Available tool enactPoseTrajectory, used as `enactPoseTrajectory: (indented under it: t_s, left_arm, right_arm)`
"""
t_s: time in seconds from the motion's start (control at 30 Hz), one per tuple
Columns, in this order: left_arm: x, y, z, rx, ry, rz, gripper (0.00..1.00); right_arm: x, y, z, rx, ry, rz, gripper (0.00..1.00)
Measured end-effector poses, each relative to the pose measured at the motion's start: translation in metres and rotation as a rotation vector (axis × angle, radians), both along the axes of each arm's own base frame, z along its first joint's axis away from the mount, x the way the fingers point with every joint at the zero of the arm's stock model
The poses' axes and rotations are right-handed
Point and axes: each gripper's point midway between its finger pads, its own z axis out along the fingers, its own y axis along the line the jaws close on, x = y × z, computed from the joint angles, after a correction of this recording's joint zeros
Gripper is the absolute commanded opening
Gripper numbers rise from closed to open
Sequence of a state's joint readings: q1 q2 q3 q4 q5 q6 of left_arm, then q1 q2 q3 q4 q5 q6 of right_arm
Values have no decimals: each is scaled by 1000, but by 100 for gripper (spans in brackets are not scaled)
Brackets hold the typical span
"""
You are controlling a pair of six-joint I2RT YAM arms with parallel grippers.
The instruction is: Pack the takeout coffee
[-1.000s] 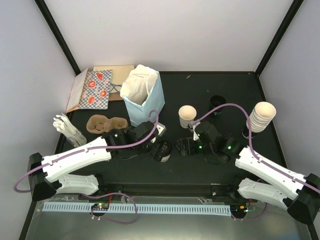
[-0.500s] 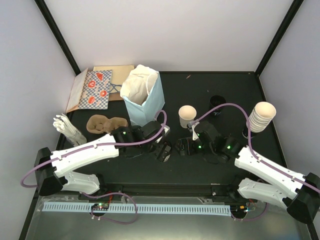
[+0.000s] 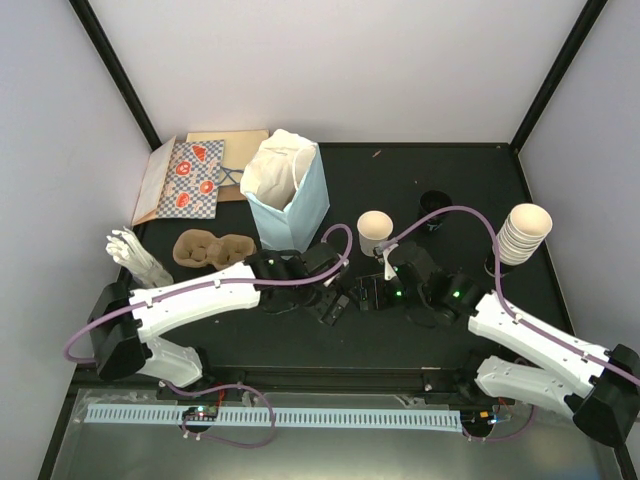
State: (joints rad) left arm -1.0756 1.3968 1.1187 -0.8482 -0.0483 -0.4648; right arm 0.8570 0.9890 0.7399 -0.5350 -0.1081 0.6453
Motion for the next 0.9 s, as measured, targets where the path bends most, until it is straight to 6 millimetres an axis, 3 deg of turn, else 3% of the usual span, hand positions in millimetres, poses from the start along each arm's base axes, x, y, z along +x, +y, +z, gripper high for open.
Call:
enactPoseTrajectory:
  t_s: [0.9]
  left_arm:
    - [12,8,7,61,-48,43,99]
  right_arm:
    - [-1,-5,-4,16,6,-33,98]
